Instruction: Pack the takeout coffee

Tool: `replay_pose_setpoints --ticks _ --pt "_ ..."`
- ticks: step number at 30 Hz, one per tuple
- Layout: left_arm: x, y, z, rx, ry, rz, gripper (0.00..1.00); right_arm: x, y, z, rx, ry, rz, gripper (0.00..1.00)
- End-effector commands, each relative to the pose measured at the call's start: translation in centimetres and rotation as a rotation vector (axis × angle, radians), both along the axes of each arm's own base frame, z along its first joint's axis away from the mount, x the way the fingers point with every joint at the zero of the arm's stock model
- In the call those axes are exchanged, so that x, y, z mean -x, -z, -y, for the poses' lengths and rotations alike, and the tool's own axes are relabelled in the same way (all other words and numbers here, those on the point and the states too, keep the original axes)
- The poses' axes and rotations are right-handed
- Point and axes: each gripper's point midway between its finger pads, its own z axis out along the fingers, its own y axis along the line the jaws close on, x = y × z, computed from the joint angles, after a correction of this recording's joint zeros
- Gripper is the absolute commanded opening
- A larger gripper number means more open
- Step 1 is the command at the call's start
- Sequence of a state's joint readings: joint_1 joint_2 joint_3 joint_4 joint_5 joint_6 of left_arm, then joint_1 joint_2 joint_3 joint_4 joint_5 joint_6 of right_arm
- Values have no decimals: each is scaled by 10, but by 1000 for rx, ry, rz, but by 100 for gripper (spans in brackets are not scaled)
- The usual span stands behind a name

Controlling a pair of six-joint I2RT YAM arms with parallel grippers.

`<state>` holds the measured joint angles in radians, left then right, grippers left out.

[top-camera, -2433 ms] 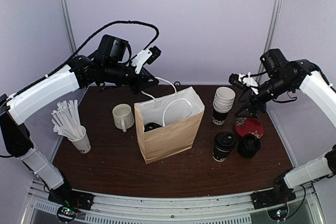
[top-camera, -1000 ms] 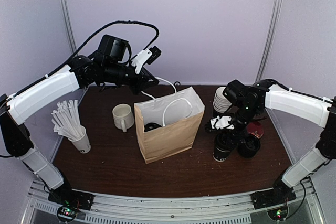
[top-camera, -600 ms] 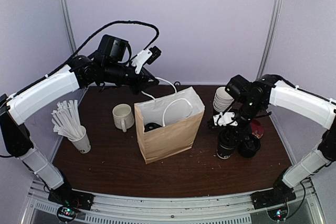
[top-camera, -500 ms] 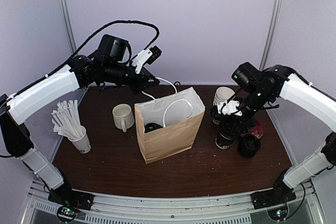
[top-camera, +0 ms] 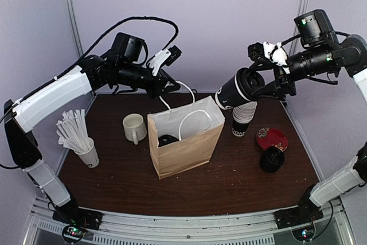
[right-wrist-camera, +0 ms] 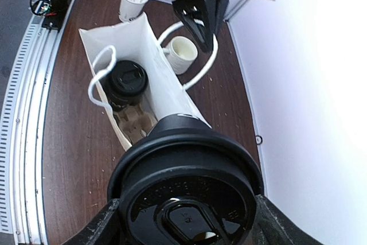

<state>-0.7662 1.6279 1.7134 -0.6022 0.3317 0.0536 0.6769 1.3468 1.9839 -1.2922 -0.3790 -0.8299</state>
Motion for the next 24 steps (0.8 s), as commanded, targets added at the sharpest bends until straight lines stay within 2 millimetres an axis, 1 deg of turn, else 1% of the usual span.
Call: replay_pose_setpoints --ticks 1,5,9,12,13,17,21,22,23,24 --pt "0 -15 6 47 25 -7 0 16 1 -36 -15 -118 -41 46" --pt "3 -17 8 62 37 -24 0 9 25 -66 80 -146 -5 45" --pt "7 -17 9 68 52 -38 0 -1 45 -89 130 -154 16 43" --pt "10 -19 9 70 63 -44 0 -1 63 -103 187 -168 29 41" --pt "11 -20 9 72 68 -46 0 2 70 -107 207 -178 29 41" --pt "19 -23 12 89 104 -61 0 15 94 -115 282 -216 27 40" --pt "25 -23 15 93 125 -70 0 27 115 -114 353 -236 22 39" --pt "26 -22 16 93 129 -73 2 30 118 -113 363 -242 20 39" --pt "27 -22 16 94 132 -76 6 34 121 -112 375 -247 15 39" --pt "27 -22 15 95 132 -75 15 39 123 -111 385 -255 12 39"
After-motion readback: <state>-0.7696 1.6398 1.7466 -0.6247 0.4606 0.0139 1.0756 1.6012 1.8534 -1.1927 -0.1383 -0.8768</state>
